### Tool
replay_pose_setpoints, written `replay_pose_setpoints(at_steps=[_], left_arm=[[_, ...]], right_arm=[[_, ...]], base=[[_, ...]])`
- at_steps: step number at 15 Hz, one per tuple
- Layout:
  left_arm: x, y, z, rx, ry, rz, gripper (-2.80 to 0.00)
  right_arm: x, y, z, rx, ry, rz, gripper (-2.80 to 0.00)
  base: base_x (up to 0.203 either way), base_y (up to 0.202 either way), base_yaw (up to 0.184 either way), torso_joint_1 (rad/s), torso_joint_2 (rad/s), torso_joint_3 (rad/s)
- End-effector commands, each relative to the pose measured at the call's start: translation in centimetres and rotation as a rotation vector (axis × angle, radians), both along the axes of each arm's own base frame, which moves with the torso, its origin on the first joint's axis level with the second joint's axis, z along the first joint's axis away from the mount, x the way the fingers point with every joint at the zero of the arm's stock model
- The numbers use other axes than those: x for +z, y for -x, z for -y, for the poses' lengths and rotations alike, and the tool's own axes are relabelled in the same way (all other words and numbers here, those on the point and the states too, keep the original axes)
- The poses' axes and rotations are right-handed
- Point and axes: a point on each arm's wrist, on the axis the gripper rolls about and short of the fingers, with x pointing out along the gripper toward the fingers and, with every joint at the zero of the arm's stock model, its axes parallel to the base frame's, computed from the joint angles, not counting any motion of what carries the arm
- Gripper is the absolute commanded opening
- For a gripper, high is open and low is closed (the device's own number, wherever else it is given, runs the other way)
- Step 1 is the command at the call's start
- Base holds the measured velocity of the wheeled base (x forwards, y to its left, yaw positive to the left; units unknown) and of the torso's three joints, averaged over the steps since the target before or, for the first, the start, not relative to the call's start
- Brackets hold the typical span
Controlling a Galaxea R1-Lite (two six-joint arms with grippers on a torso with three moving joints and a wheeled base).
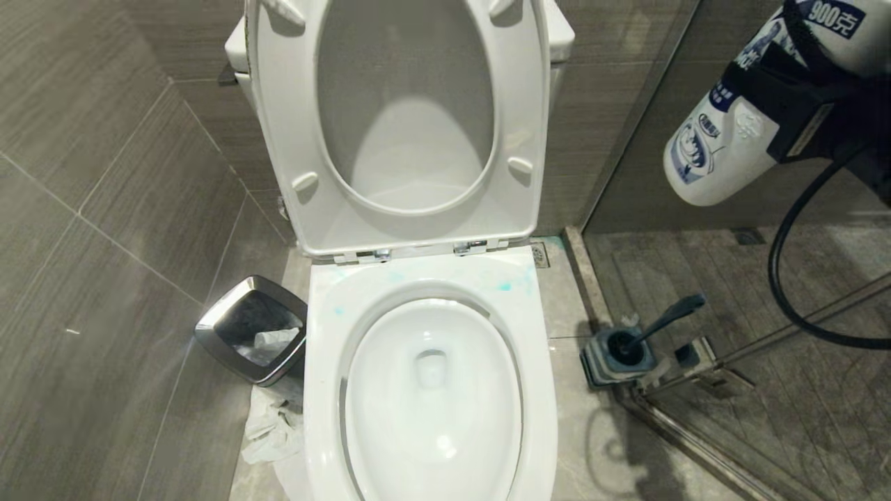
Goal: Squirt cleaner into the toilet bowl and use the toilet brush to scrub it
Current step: Pour in the cleaning agent
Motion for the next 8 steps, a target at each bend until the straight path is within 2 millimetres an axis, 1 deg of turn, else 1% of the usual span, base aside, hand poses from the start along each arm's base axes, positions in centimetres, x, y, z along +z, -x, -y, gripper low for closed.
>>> replay_pose_setpoints(at_steps=[1,3,4,7,8], left_arm=[[0.0,0.0,0.0,0.001,0.0,0.0,-2.8],[0.0,0.0,0.0,0.001,0.0,0.0,-2.8],[0.0,0.0,0.0,0.001,0.0,0.001,-2.8],[0.0,0.0,0.0,0.001,0.0,0.001,-2.8],[0.0,0.0,0.0,0.001,0.0,0.001,-2.8]], right_arm=[[-0.1,0.2,-2.7,0.029,-0.007,-0.047,-2.8],[-0.4,0.1,-4.6,0.02,0.019,-0.093,-2.8],[-0.9,-0.1,-5.7,0.01,0.043,-0.12,-2.8],[-2.7,-1.5,-8.4,-0.056,0.105,-0.188,-2.8],[-3.0,-1.9,-9.7,-0.067,0.112,-0.202,-2.8]], base=[[0.0,0.0,0.0,0.004,0.0,0.069],[0.0,0.0,0.0,0.001,0.0,0.023],[0.0,0.0,0.0,0.0,0.0,0.0],[0.0,0.0,0.0,0.0,0.0,0.0],[0.0,0.0,0.0,0.0,0.0,0.0]])
